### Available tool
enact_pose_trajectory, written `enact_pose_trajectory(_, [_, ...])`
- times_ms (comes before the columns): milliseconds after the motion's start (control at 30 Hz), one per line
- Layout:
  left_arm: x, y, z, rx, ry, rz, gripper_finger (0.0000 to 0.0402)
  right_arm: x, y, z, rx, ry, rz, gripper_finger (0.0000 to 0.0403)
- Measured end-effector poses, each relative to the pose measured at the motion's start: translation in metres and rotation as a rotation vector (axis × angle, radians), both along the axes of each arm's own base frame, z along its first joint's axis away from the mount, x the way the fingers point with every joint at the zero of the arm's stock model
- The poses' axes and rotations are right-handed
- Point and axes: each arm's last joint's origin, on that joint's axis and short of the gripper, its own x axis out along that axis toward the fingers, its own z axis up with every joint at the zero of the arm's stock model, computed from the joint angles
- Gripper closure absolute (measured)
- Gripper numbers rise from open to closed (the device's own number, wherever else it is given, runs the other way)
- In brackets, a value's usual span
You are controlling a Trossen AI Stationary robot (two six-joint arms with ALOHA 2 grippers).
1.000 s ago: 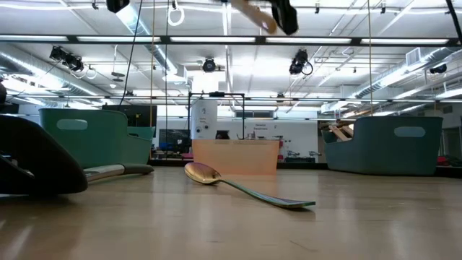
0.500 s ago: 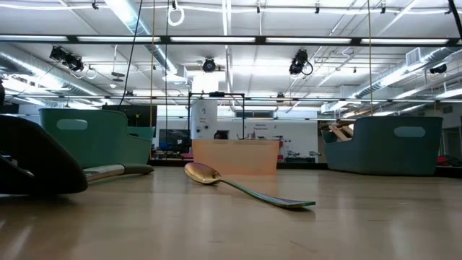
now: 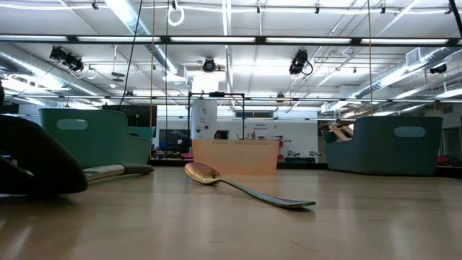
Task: Pick & Place Kitchen Items
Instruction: Put the yellow spoon into the green bin
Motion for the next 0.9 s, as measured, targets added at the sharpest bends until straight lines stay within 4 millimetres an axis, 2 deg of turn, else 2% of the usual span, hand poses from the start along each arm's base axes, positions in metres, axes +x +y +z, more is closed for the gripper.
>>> enact_pose_trajectory(133, [-0.001,-0.004,0.002,0.042,-0.034,-0.024,0.0344,-0.002,0.0,0.005,-0.002,-0.036,0.023,0.0378])
enact_pose_trajectory(233, [-0.001,-0.009,0.001,0.069,-0.043,-0.067,0.0344,-0.003,-0.001,0.008,0.0,-0.049,0.012,0.0399])
enact_pose_trajectory(400, [0.005,-0.014,-0.001,0.101,-0.068,-0.087,0.0344,-0.003,-0.001,0.01,0.004,-0.064,0.011,0.0399])
enact_pose_trajectory(700, [0.014,-0.011,-0.006,0.134,-0.062,0.046,0.0344,-0.006,0.008,0.013,0.007,-0.099,0.07,0.0399])
enact_pose_trajectory(900, [0.013,-0.012,-0.002,0.121,-0.098,0.03,0.0311,-0.006,0.008,0.012,0.002,-0.09,0.064,0.0399])
